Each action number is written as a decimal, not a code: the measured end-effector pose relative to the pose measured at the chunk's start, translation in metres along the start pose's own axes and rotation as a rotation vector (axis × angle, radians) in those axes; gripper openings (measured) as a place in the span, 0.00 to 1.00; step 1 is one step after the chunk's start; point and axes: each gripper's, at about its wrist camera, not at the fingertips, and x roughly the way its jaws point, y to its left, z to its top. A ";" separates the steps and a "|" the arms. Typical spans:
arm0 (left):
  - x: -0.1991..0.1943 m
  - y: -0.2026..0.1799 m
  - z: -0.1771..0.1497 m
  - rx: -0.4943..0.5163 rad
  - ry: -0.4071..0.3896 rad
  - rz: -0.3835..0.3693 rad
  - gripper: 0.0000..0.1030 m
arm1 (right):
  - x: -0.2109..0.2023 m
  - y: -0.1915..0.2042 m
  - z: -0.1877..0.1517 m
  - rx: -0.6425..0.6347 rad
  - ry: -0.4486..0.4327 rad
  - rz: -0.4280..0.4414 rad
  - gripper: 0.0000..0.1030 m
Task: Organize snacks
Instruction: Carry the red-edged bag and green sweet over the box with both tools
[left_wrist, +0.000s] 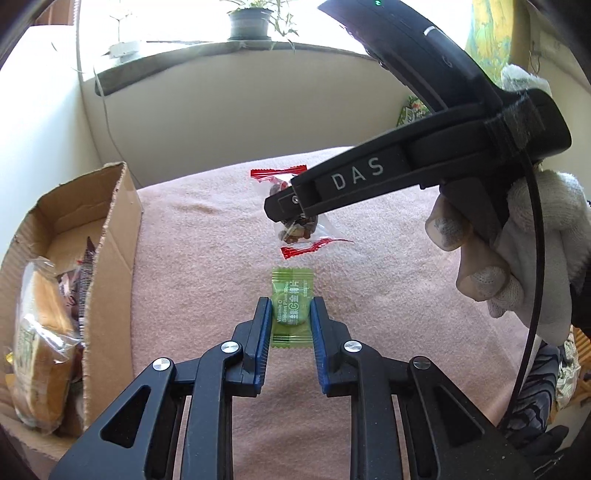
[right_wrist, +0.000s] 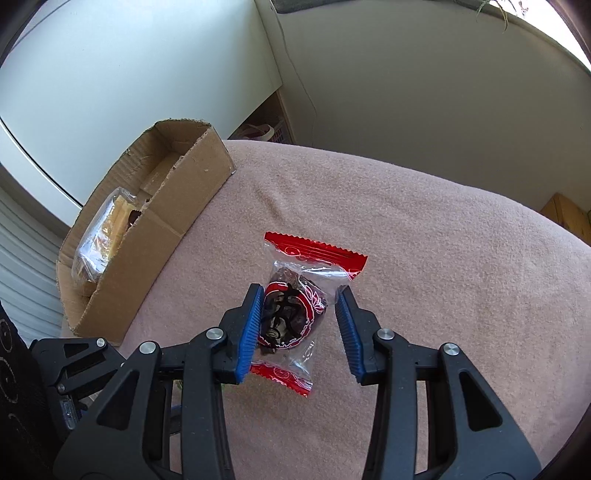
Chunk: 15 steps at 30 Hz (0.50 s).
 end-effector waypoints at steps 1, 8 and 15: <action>-0.005 0.002 0.001 -0.005 -0.012 0.006 0.19 | -0.004 0.003 0.001 -0.006 -0.009 0.000 0.41; -0.038 0.021 -0.007 -0.064 -0.095 0.050 0.19 | -0.024 0.026 0.014 -0.037 -0.058 0.022 0.41; -0.070 0.057 -0.022 -0.126 -0.150 0.131 0.19 | -0.025 0.067 0.032 -0.098 -0.085 0.052 0.41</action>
